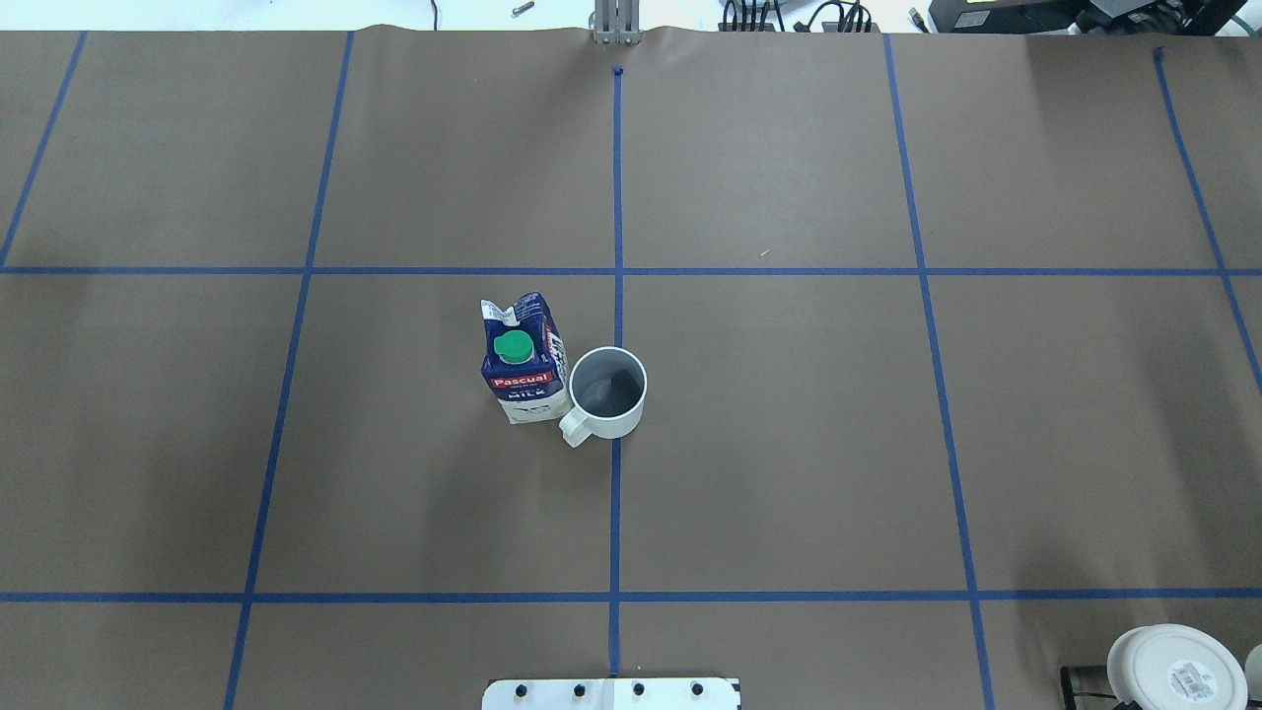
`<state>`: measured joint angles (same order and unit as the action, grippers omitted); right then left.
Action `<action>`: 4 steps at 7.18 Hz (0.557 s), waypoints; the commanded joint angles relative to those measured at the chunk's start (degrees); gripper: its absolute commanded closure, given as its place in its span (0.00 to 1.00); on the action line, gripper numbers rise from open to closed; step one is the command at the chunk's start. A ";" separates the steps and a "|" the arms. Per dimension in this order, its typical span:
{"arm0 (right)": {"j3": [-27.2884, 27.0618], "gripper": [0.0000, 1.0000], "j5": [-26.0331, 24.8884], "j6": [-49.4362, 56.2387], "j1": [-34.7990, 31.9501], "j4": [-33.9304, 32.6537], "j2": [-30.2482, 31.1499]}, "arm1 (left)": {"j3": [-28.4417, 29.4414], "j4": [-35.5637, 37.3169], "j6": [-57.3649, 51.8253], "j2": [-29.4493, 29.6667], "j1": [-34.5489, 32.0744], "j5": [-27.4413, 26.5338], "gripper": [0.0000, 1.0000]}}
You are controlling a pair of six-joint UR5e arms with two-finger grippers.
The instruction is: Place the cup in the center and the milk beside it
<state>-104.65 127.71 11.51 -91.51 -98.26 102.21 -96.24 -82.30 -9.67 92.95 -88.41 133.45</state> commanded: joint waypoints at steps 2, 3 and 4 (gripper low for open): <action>0.15 0.00 0.00 0.00 0.02 0.00 -0.26 | -1.40 -8.57 -0.87 -9.28 -6.40 3.75 0.02; 0.15 0.00 0.09 0.00 0.02 0.00 -0.26 | -1.49 -8.49 -0.96 -9.19 -6.51 3.66 0.02; 0.15 0.00 0.09 0.00 0.02 0.00 -0.26 | -1.15 -8.49 -0.96 -9.10 -6.42 3.57 0.02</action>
<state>-104.50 127.76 11.51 -91.49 -98.26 101.96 -97.51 -90.63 -10.60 83.97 -94.48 137.01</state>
